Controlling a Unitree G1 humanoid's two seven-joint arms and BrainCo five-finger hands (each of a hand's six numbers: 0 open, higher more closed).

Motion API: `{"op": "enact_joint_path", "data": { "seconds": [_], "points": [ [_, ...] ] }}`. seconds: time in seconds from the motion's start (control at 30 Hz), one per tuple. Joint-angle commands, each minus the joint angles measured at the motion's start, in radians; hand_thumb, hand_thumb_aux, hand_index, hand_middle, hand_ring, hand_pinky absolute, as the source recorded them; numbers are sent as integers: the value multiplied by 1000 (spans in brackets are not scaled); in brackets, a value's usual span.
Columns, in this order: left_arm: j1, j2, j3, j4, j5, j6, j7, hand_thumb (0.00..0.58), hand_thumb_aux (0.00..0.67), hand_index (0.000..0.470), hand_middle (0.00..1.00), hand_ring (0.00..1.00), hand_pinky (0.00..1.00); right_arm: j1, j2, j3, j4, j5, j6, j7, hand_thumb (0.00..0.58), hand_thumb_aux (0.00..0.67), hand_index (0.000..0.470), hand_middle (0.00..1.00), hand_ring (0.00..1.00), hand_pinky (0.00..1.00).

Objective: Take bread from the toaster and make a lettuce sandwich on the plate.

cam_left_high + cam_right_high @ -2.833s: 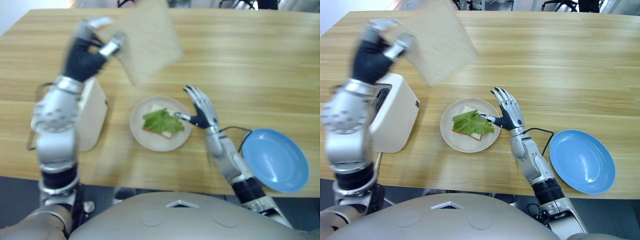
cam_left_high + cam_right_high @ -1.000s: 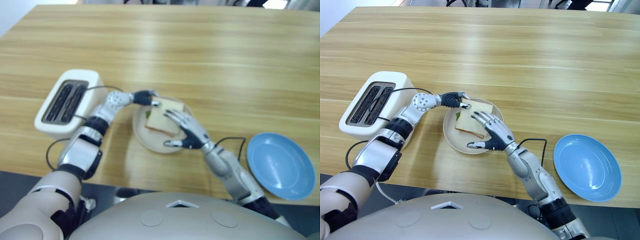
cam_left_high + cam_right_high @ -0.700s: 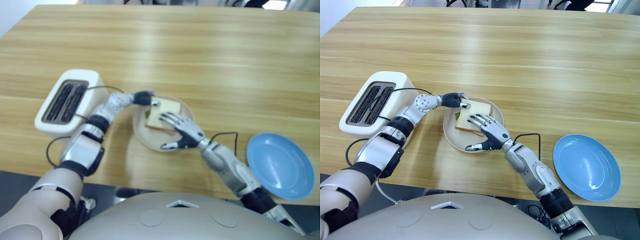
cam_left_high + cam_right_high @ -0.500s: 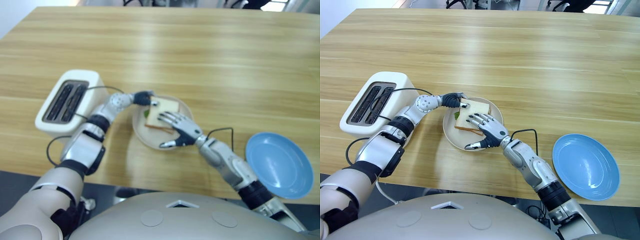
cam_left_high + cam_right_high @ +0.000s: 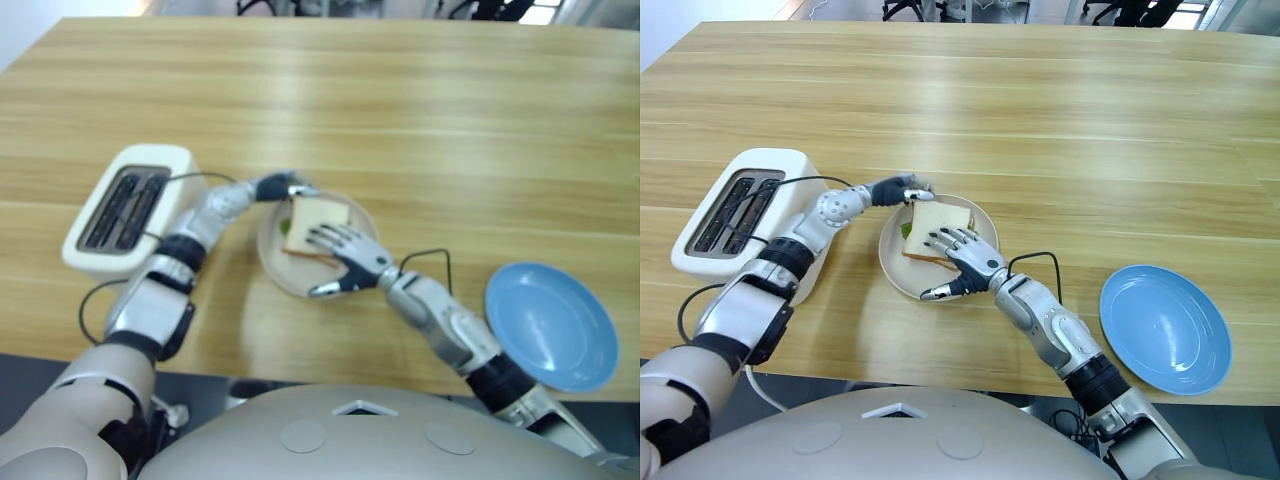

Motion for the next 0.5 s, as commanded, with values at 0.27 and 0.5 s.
{"op": "enact_joint_path", "data": {
  "seconds": [0.27,0.5],
  "points": [
    [449,173,267,-872,-152,387,-89,0,0,0,0,0,0,182,-90,-163,-242,146,-21,-9,0,0,0,0,0,0],
    [717,240,228,-1059,-214,417,-223,0,0,0,0,0,0,257,-51,-456,-571,546,-68,-25,0,0,0,0,0,0]
  ]
}}
